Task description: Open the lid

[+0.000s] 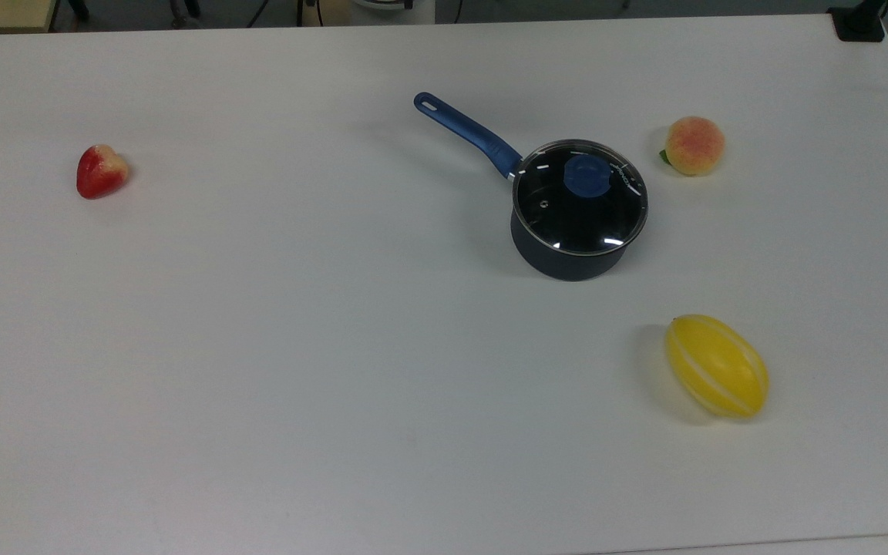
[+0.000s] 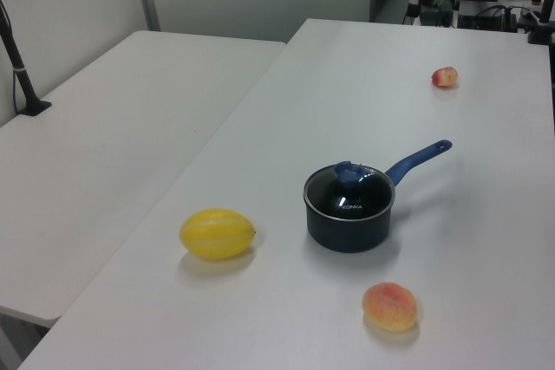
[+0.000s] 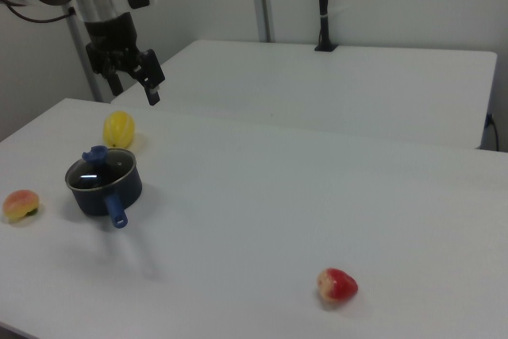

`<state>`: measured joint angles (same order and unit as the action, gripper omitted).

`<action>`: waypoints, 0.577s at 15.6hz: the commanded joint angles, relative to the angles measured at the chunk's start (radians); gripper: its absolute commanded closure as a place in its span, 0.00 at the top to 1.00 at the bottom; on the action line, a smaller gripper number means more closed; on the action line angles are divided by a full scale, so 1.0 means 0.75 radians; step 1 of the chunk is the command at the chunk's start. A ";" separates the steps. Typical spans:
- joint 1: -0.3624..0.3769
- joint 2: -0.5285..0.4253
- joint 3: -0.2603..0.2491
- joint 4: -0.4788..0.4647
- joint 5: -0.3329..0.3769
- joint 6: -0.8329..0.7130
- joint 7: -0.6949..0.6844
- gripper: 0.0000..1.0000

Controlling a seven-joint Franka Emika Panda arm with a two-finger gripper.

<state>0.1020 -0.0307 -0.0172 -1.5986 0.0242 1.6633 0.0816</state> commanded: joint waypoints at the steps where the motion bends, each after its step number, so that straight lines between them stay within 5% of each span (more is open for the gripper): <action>1: 0.007 -0.004 -0.002 -0.022 0.025 0.012 -0.015 1.00; 9: 0.009 -0.006 0.002 -0.024 0.017 0.012 -0.017 1.00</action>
<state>0.1071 -0.0237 -0.0160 -1.6007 0.0244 1.6633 0.0816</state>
